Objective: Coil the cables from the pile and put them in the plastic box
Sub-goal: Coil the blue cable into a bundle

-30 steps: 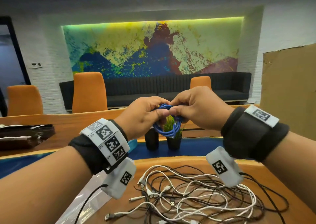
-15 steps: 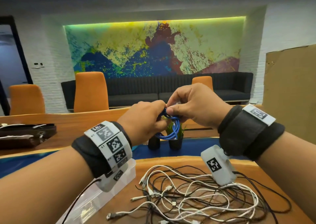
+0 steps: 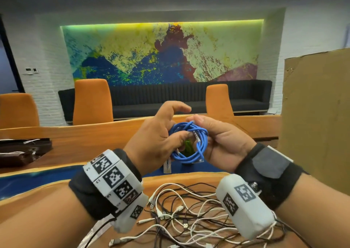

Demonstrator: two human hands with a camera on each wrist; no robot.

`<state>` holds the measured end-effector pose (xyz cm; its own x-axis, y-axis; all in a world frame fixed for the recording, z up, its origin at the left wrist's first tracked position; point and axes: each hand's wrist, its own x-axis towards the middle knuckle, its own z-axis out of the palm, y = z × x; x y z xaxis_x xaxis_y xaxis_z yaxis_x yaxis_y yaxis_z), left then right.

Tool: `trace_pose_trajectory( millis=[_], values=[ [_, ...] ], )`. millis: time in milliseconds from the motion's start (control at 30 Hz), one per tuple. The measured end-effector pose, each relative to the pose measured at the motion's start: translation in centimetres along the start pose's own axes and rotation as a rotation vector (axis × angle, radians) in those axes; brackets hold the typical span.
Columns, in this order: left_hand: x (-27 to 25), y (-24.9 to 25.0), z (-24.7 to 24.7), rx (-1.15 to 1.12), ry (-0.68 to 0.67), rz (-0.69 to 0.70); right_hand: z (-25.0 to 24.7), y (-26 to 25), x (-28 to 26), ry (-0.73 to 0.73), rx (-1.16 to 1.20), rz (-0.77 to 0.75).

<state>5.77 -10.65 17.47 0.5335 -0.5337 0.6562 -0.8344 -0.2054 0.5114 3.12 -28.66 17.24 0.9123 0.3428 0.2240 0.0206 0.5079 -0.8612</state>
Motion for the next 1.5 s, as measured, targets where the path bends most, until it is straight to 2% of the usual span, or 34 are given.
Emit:
trace_pose_trajectory(
  millis=[133, 233, 367, 467, 567, 700, 800, 867, 967, 1033, 1133, 1200, 1300, 1367, 1400, 1433, 1500],
  values=[
    [0.5, 0.2, 0.9, -0.09, 0.075, 0.178, 0.2, 1.0, 0.1, -0.054, 0.329, 0.027],
    [0.9, -0.5, 1.8, -0.162, 0.126, 0.108, 1.0, 1.1, -0.1, 0.02, 0.32, 0.004],
    [1.3, -1.7, 1.8, -0.04, 0.146, -0.011, -0.1, -0.1, -0.2, 0.158, -0.058, 0.003],
    [1.9, -2.3, 1.7, 0.17, 0.057, -0.057, -1.8, -2.2, -0.6, 0.159, -0.444, 0.008],
    [2.4, -2.4, 2.8, 0.24, -0.031, -0.115, -2.4, -3.7, -1.2, 0.172, -0.795, 0.008],
    [3.3, -2.3, 5.1, 0.176, -0.08, -0.19, -3.4, -4.0, -2.2, 0.25, -0.942, 0.02],
    [3.9, -2.3, 7.0, 0.185, -0.167, -0.255, -4.9, -3.7, -2.6, 0.285, -1.116, 0.052],
    [4.3, -2.1, 8.4, 0.162, -0.245, -0.326, -6.5, -3.4, -2.7, 0.308, -1.198, 0.091],
    [4.7, -2.5, 9.9, 0.022, -0.271, -0.492, -10.1, -3.2, -2.8, 0.384, -1.223, 0.155],
    [4.4, -3.5, 11.2, 0.033, -0.371, -0.56, -13.8, -3.2, -3.3, 0.501, -1.22, 0.221],
    [2.5, -6.4, 14.3, 0.467, -0.779, -0.532, -19.2, -2.8, -4.2, 0.732, -1.172, 0.346],
    [1.3, -8.5, 16.7, 0.651, -0.981, -0.521, -22.0, -2.3, -4.8, 0.85, -1.111, 0.463],
    [1.0, -10.7, 19.0, 0.732, -1.072, -0.499, -25.4, -0.7, -4.8, 0.911, -1.138, 0.609],
    [1.1, -11.4, 19.4, 0.725, -1.109, -0.521, -26.9, 0.7, -4.6, 0.902, -1.247, 0.697],
    [1.0, -11.7, 19.4, 0.691, -1.131, -0.547, -27.4, 1.5, -4.4, 0.837, -1.366, 0.782],
    [0.9, -12.0, 19.2, 0.647, -1.153, -0.587, -27.6, 2.5, -4.3, 0.778, -1.46, 0.805],
    [0.0, -12.6, 18.5, 0.601, -1.179, -0.653, -26.3, 3.8, -3.8, 0.808, -1.373, 0.796]
  ],
)
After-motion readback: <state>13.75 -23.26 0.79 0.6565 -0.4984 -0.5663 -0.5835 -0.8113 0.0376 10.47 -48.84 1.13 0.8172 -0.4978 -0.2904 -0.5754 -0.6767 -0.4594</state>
